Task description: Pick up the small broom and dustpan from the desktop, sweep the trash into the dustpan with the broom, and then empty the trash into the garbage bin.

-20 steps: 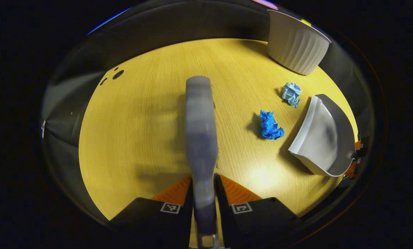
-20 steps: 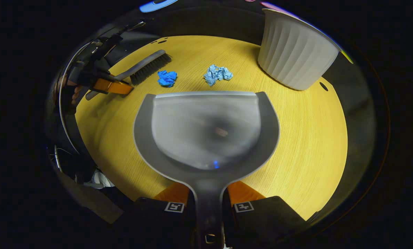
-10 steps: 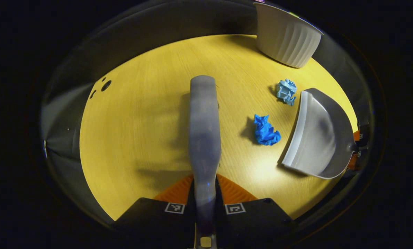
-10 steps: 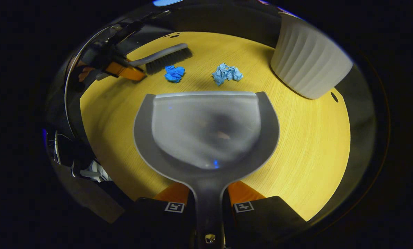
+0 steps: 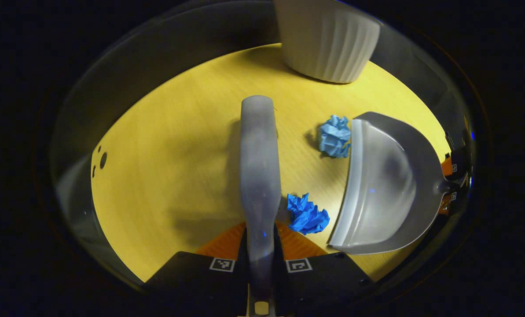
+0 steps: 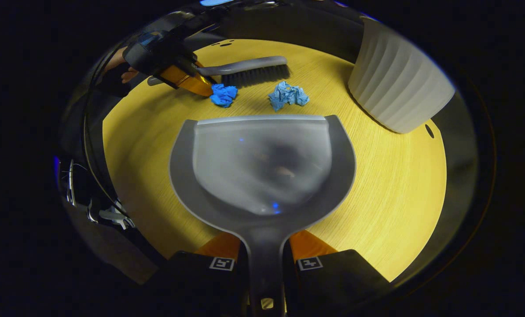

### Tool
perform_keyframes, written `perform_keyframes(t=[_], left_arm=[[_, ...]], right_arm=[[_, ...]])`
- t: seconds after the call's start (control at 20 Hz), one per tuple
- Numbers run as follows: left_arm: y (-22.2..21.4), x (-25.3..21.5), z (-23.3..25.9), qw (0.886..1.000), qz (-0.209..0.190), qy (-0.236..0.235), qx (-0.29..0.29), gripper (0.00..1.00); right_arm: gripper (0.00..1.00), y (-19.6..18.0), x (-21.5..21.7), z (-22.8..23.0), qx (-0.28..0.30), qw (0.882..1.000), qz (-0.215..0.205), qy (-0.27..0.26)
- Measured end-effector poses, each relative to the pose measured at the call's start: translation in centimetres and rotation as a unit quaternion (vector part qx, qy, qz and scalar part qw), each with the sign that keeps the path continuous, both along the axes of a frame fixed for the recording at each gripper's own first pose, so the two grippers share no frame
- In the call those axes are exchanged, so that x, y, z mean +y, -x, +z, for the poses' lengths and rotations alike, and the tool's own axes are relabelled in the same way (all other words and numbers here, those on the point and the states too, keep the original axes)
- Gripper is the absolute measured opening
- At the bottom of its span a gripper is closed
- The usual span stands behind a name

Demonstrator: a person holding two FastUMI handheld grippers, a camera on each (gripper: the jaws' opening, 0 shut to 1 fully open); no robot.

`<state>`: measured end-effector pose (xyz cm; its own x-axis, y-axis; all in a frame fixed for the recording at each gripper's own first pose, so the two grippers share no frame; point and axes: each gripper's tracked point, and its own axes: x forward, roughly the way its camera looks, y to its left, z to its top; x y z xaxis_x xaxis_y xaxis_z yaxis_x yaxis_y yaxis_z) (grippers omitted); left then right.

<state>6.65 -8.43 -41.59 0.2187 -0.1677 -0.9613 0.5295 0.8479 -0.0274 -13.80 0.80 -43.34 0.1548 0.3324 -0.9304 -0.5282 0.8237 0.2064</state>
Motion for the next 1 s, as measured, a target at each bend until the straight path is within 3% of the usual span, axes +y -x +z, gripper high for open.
perform_keyframes(t=[0.25, 0.45, 0.8, 1.0], left_arm=[[2.4, -5.0, 0.8, 0.997, -0.059, 0.038, 0.024, 0.28], [4.5, -7.3, 2.2, 0.994, -0.081, 0.062, 0.038, 0.31], [4.9, -5.4, 4.6, 0.996, -0.019, 0.084, 0.023, 0.28], [4.6, -2.9, 5.7, 0.996, 0.021, 0.087, 0.004, 0.28]], right_arm=[[0.37, -0.1, 0.2, -0.2, -0.003, 1.0, 0.004, 0.001], [0.37, -0.1, 0.2, -0.3, -0.007, 1.0, 0.001, -0.002], [0.37, -0.2, -0.1, 0.2, -0.025, 0.998, -0.05, -0.013], [0.37, 0.8, -0.9, 2.0, -0.032, 0.997, -0.065, 0.015]])
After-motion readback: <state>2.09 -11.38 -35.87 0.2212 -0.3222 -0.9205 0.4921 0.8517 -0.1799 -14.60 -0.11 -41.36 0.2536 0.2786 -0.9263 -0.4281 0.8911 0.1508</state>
